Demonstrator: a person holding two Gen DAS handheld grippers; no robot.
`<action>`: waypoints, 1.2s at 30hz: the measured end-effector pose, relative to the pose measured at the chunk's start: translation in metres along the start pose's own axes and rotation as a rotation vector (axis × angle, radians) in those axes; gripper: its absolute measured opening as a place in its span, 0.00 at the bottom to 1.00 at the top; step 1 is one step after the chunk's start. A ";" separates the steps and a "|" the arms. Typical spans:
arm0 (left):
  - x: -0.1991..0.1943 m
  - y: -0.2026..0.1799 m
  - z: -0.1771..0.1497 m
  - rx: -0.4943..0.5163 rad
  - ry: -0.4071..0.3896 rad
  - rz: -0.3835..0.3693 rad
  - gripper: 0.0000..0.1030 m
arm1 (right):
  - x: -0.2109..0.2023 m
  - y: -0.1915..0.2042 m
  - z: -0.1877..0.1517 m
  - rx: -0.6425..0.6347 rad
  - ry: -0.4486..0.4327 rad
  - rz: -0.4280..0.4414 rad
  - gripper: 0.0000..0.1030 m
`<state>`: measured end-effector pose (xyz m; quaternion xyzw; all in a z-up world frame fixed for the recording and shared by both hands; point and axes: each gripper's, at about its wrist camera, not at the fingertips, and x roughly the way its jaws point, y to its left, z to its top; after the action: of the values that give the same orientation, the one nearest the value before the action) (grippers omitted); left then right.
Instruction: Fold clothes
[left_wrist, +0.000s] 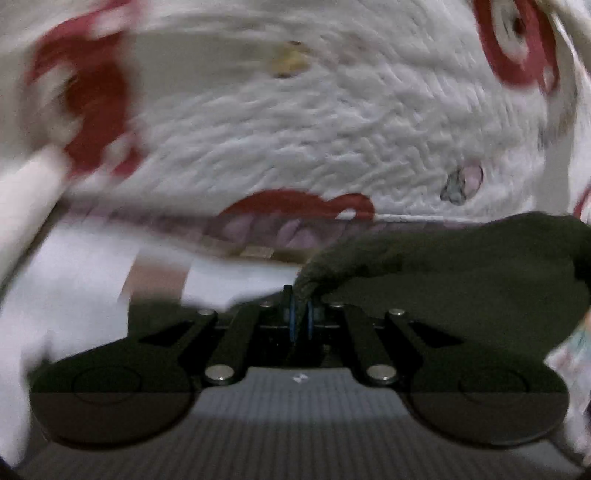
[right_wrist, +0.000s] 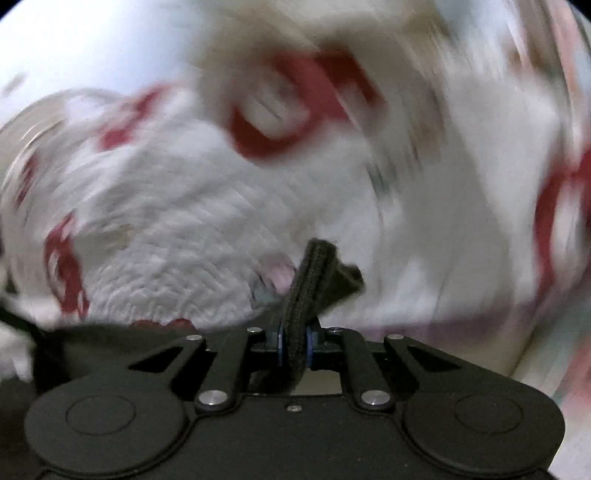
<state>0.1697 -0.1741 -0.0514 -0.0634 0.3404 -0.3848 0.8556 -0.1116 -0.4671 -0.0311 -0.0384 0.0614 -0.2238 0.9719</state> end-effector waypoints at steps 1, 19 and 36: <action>-0.010 0.009 -0.020 -0.041 0.039 0.022 0.06 | -0.018 0.006 -0.005 0.009 0.005 0.019 0.13; -0.079 -0.007 -0.100 -0.097 0.153 -0.018 0.42 | -0.080 -0.002 -0.037 0.289 0.182 0.159 0.14; -0.144 -0.008 -0.116 -0.150 0.165 0.221 0.42 | -0.097 0.083 -0.018 -0.031 0.635 0.946 0.20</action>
<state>0.0236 -0.0609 -0.0594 -0.0574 0.4423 -0.2656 0.8547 -0.1653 -0.3506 -0.0477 0.0482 0.3645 0.2364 0.8994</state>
